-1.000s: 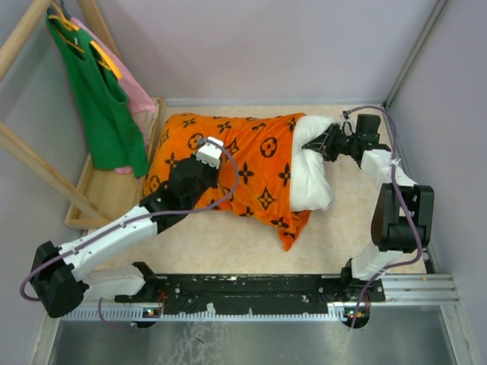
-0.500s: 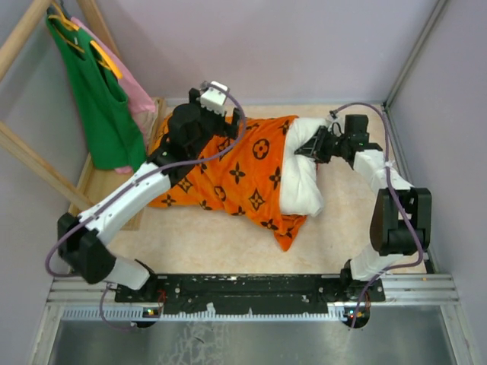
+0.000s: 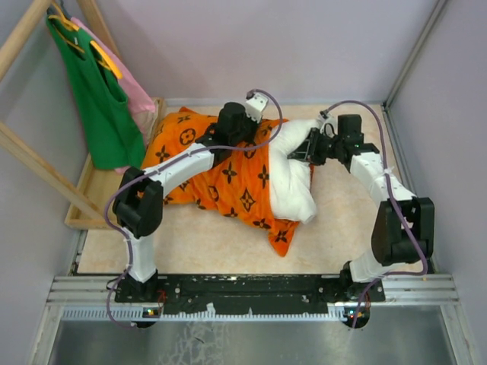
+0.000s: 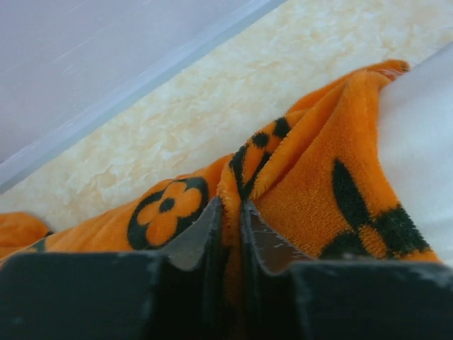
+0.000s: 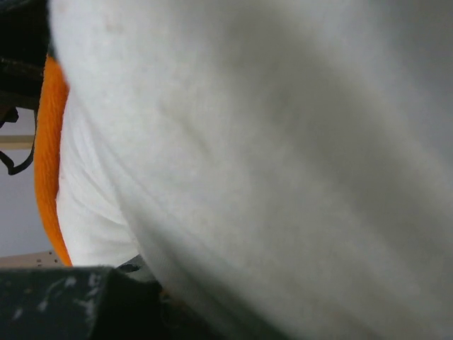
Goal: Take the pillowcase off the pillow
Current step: Remove the pillow from the pillowcase.
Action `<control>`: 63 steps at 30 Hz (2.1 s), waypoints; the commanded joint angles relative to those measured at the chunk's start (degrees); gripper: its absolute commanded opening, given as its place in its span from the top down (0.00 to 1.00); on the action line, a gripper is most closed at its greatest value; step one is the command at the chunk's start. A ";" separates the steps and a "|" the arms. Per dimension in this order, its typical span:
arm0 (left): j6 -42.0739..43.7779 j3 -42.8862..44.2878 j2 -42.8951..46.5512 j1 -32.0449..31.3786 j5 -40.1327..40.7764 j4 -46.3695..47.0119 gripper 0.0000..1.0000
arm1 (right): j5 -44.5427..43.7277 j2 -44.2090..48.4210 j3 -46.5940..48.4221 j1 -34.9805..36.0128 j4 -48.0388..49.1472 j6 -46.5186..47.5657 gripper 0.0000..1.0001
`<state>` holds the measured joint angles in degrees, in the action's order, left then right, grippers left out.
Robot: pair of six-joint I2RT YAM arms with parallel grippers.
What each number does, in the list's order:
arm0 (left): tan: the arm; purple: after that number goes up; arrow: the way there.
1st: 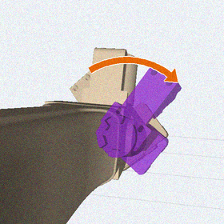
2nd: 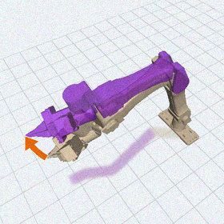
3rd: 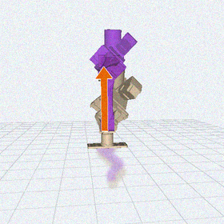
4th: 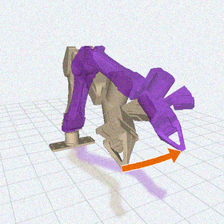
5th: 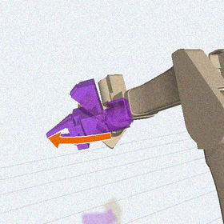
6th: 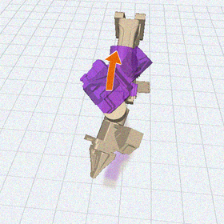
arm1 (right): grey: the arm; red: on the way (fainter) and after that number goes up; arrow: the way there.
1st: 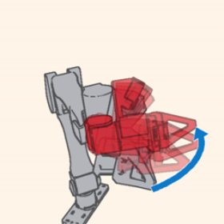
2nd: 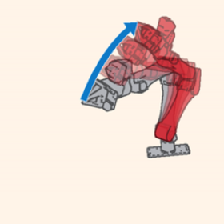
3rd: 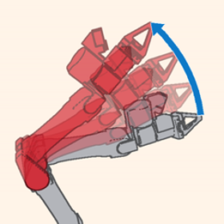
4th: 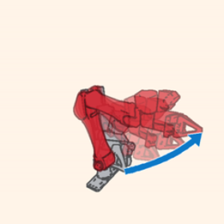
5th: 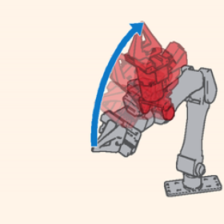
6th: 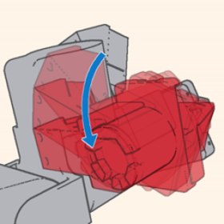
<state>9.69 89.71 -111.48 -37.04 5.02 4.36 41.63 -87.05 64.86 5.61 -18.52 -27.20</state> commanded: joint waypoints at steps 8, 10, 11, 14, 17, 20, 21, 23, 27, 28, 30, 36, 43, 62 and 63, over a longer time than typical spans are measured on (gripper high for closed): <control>0.64 -4.91 -0.64 14.52 20.94 -2.83 0.94 | 6.28 16.83 -4.69 -10.15 20.08 -17.50 1.00; 0.23 -6.17 0.08 16.93 23.22 -3.38 0.94 | 6.02 18.42 -7.38 -13.74 23.56 -21.68 1.00; -0.16 -6.92 0.76 17.93 23.83 -3.78 0.97 | 5.97 18.97 -8.71 -15.43 25.06 -23.35 1.00; -0.43 -10.14 3.63 19.42 24.32 -3.07 0.98 | 4.34 19.25 -11.14 -17.52 26.27 -24.84 1.00; -0.80 -12.06 7.39 19.31 19.70 -3.33 0.63 | 2.82 18.37 -10.40 -17.03 24.02 -22.30 1.00; -3.07 -11.88 13.06 18.03 11.89 -5.59 0.09 | 0.80 17.67 -8.27 -14.97 20.68 -19.63 1.00; -3.81 -11.65 15.44 17.26 10.07 -6.41 0.01 | -0.13 17.46 -7.16 -14.13 19.28 -18.54 1.00; -5.02 -11.30 21.89 14.85 5.58 -8.12 0.00 | -1.86 16.75 -5.67 -12.70 17.30 -17.05 1.00; -5.79 -15.92 32.88 1.04 -1.18 -4.27 0.00 | -2.07 14.64 -6.74 -12.11 20.71 -19.99 1.00; -5.82 -17.34 34.71 -2.10 -2.70 -4.11 0.00 | -1.86 13.92 -6.84 -12.03 21.30 -20.62 1.00; -6.98 -18.59 37.18 -6.53 -4.72 -6.75 0.00 | -1.98 13.02 -6.42 -11.89 21.17 -20.82 1.00; -16.62 -29.61 44.29 -13.61 -13.98 -9.50 0.00 | -8.48 13.66 -5.78 -11.94 18.73 -20.49 1.00; -28.65 -37.92 39.88 -19.62 -11.07 -4.42 0.01 | -9.90 13.47 -6.94 -11.15 21.39 -23.22 1.00; -28.36 -33.38 27.81 -19.75 -0.56 1.84 0.17 | -9.02 18.50 -8.67 -9.83 21.11 -22.27 1.00; -28.51 -33.89 27.67 -19.74 0.49 1.83 0.24 | -9.02 18.71 -8.46 -9.83 21.01 -22.08 1.00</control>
<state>-18.22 54.54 -82.74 -56.86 0.45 6.90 35.16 -72.77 53.69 -3.95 -4.47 -49.08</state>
